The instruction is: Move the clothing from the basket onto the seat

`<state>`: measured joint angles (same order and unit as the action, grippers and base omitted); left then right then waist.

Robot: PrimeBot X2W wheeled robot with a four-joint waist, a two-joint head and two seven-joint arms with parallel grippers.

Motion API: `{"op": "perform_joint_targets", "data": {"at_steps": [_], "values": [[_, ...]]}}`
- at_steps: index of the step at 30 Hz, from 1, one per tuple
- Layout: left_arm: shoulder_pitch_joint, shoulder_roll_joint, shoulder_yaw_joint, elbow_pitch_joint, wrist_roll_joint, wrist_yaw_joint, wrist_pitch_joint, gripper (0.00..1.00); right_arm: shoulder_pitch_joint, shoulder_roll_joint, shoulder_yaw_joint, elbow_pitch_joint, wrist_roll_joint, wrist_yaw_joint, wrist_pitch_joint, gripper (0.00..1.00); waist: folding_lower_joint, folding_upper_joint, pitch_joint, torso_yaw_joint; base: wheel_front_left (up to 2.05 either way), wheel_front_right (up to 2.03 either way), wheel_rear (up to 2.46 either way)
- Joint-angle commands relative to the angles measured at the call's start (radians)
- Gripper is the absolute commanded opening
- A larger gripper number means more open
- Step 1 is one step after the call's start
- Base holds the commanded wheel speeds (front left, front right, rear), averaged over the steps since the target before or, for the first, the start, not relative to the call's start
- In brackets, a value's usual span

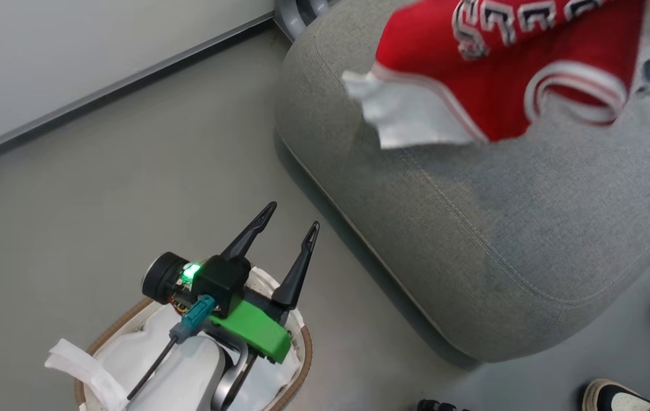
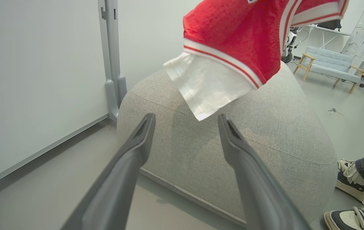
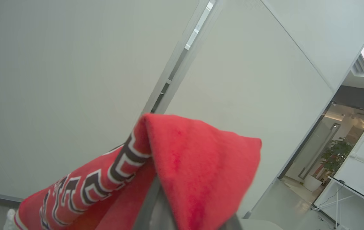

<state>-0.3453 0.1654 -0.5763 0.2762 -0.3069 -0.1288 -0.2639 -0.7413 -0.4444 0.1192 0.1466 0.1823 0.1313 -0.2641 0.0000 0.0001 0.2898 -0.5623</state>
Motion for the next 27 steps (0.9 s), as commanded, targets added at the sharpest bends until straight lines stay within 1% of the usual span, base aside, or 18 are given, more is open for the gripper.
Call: {"op": "perform_joint_targets", "data": {"at_steps": [1,4,8,11,13,21,27], "values": [[-0.018,0.02,0.008,-0.002,0.005,-0.003,-0.001,1.0,-0.059,-0.02,-0.023,0.015,-0.018,-0.001,0.0,0.0,0.0,-0.0001,0.048,-0.005,0.0,0.0,0.0],[-0.021,0.04,0.017,-0.01,0.014,-0.003,-0.001,1.0,-0.167,-0.06,-0.072,0.069,-0.042,-0.001,0.0,0.0,0.0,-0.0001,0.082,-0.005,0.0,0.0,0.0],[-0.021,0.065,0.037,-0.026,0.031,-0.003,-0.001,1.0,-0.249,-0.044,-0.134,0.141,-0.098,-0.001,0.0,0.0,0.0,-0.0001,0.133,-0.006,0.0,0.0,0.0],[-0.04,0.076,0.025,-0.036,0.043,-0.003,-0.001,1.0,-0.285,-0.049,-0.181,0.223,-0.133,-0.001,0.0,0.0,0.0,-0.0001,0.182,0.021,0.0,0.0,0.0],[-0.055,0.087,0.018,-0.039,0.046,-0.003,-0.001,1.0,-0.294,-0.032,-0.203,0.277,-0.137,-0.001,0.0,0.0,0.0,-0.0001,0.214,0.04,0.0,0.0,0.0],[-0.117,0.12,-0.017,-0.044,0.05,-0.003,-0.001,1.0,-0.213,0.047,-0.316,0.45,-0.153,-0.001,0.0,0.0,0.0,-0.0001,0.337,0.104,0.0,0.0,0.0],[-0.139,0.136,-0.017,-0.038,0.048,-0.003,-0.001,1.0,-0.137,0.114,-0.406,0.539,-0.166,-0.001,0.0,0.0,0.0,-0.0001,0.393,0.127,0.0,0.0,0.0]]}}
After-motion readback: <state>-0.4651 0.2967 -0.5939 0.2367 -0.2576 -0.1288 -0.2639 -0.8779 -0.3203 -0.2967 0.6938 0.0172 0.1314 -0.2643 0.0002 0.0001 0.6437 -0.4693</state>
